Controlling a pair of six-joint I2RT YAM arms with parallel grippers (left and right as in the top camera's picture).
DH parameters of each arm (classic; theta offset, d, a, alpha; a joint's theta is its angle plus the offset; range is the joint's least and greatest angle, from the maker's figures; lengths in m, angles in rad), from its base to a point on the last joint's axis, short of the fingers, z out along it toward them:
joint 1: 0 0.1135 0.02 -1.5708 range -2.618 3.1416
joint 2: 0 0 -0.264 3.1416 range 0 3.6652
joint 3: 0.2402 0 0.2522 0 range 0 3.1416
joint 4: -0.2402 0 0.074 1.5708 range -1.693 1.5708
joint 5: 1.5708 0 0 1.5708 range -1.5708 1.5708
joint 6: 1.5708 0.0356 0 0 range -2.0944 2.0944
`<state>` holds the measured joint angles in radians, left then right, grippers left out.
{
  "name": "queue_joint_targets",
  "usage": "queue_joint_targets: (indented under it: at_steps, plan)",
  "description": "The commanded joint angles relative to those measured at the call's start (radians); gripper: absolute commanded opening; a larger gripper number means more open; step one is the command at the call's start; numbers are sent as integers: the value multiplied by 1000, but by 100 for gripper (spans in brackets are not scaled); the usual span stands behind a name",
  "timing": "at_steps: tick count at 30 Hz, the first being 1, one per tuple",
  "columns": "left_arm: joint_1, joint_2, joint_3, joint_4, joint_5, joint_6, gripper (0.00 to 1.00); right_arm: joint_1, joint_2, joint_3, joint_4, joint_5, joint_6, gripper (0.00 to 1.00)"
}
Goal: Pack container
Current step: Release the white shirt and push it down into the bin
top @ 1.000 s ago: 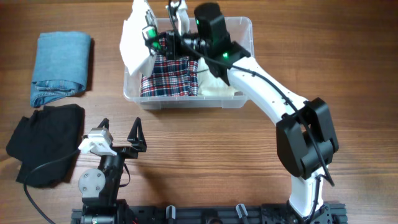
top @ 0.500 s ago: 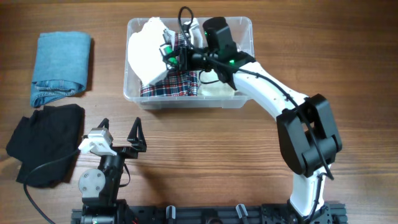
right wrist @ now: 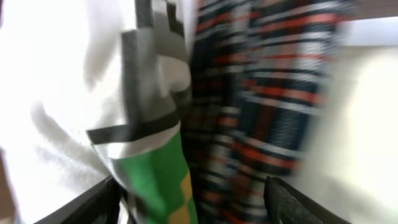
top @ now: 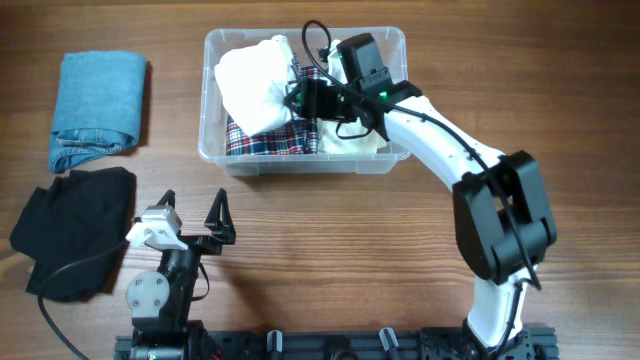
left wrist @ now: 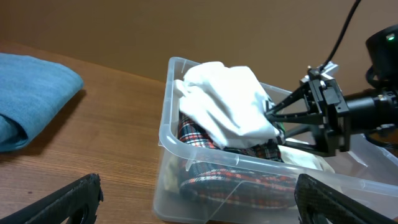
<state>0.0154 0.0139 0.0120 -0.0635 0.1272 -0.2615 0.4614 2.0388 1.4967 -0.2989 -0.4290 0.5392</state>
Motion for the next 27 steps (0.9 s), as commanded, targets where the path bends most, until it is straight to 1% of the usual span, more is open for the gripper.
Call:
queue_joint_targets:
  at_steps: [1, 4, 6, 7, 9, 10, 12, 13, 14, 15, 16, 22, 27]
  plan:
    - [9, -7, -6, -3, -9, -8, 100, -19, -137, -2, -24, 197, -94, 76]
    - [9, -7, -6, -3, -9, -8, 100, -15, -206, -2, -29, 224, -148, 79]
    - [9, -7, -6, -3, -9, -8, 100, -11, -223, -2, -29, 222, -154, 82]
    - [9, -7, -6, -3, -9, -8, 100, -8, -224, -2, -28, 219, -155, 82]
    - [9, -7, -6, -3, -9, -8, 100, 5, -216, -2, -14, 191, -178, 71]
    - [9, -7, -6, -3, -9, -8, 100, 16, -211, -2, 2, 161, -198, 63]
    - [9, -7, -6, -3, -9, -8, 100, 43, -195, -2, 34, 159, -201, 40]
    - [9, -7, -6, -3, -9, -8, 100, 60, -182, -2, 56, 160, -203, 31]
    - [9, -7, -6, -3, -9, -8, 100, 77, -169, -2, 79, 163, -202, 18]
    - [9, -7, -6, -3, -9, -8, 100, 91, -160, -2, 95, 167, -199, 9]
    - [9, -7, -6, -3, -9, -8, 100, 106, -143, -2, 116, 171, -199, 4]
    - [9, -7, -6, -3, -9, -8, 100, 165, -14, -2, 228, 162, -191, 4]
    - [9, -7, -6, -3, -9, -8, 100, 198, 61, -2, 261, 158, -200, 5]
